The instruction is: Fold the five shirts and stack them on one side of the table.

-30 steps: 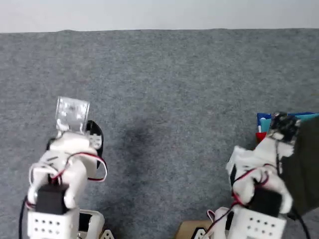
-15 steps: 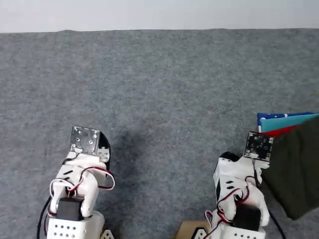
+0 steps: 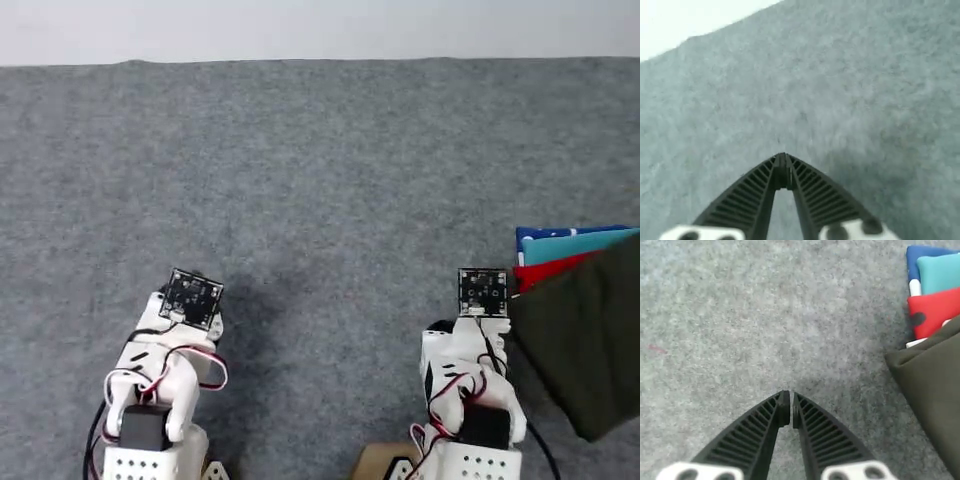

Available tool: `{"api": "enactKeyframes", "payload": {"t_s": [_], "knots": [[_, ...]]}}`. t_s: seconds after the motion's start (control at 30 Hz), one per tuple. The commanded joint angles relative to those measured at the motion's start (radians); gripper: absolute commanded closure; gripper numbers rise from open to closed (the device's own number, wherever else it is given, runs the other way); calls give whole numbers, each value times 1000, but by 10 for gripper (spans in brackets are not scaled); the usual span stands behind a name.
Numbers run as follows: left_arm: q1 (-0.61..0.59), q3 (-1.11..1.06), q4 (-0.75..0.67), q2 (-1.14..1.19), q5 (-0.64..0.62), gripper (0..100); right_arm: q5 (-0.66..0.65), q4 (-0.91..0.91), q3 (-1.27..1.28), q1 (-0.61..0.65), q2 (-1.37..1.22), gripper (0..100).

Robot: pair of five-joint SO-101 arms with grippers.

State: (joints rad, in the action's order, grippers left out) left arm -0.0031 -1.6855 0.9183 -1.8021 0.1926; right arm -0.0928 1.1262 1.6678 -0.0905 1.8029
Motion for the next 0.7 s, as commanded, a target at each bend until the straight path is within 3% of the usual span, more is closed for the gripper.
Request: {"api": "enactKeyframes", "payload": {"t_s": [0.0,0.2,0.57,0.67], "knots": [[3,2,72,-5,3,997,-9,1,15,5,7,973],[-3,2,192,-5,2,997,-11,180,15,8,5,972],[-2,2,259,-5,-3,997,-11,180,15,10,7,972],[-3,2,259,-5,-55,997,-11,180,15,10,7,972]]}}
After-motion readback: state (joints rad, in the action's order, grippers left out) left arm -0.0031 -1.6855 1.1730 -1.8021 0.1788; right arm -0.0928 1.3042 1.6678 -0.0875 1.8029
